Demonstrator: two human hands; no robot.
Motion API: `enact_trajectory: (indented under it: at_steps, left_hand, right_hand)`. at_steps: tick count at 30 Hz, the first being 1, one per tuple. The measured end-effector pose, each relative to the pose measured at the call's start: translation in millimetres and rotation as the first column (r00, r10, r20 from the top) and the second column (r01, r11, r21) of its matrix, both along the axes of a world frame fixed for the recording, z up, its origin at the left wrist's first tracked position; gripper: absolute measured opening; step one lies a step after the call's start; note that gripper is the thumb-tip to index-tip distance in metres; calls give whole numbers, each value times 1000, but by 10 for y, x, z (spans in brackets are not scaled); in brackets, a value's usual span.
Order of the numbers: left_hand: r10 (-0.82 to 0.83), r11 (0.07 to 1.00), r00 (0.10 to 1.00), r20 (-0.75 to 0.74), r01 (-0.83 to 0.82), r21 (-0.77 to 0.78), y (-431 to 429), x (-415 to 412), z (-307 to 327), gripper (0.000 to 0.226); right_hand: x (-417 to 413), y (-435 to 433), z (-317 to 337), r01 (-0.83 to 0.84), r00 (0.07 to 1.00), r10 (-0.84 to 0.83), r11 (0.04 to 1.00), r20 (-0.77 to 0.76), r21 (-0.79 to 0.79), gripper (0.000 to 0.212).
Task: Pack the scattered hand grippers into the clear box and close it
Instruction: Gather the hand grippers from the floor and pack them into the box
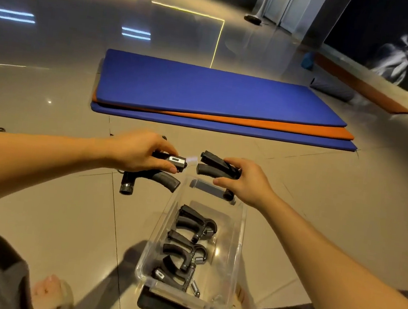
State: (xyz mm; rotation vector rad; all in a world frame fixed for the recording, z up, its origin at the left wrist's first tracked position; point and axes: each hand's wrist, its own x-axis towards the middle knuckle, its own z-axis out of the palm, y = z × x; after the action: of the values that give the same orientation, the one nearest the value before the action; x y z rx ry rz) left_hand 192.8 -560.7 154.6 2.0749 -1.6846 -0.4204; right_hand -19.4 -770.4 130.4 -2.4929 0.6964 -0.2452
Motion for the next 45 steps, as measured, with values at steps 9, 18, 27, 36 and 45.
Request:
enact_trajectory:
  at_steps: [9,18,27,36,45]
  left_hand:
    - [1,995,999,-35,3,100,4,151,-756,54]
    - [-27,972,993,-112,52,230,191,216,-1241,42]
    - [-3,980,978,-210,45,195,264,234,-1222,41]
    - [-18,984,966,-257,63,166,145,235,-1212,43]
    - [-65,980,928,-367,127,150,-21,181,-1116,35]
  right_hand:
    - [-217,150,-991,50,991,-37,994,-127,96,57]
    - [-91,568,-2263,52,939,-41,998,-342,22,70]
    - [-42,627,-2723,-75,906,-16,977,-423,-199,62]
    - [-61,568,-2760,-210,879,43,929,-475,-305,63]
    - [212,392,-1668,132,988,-121,984,-94,121,28]
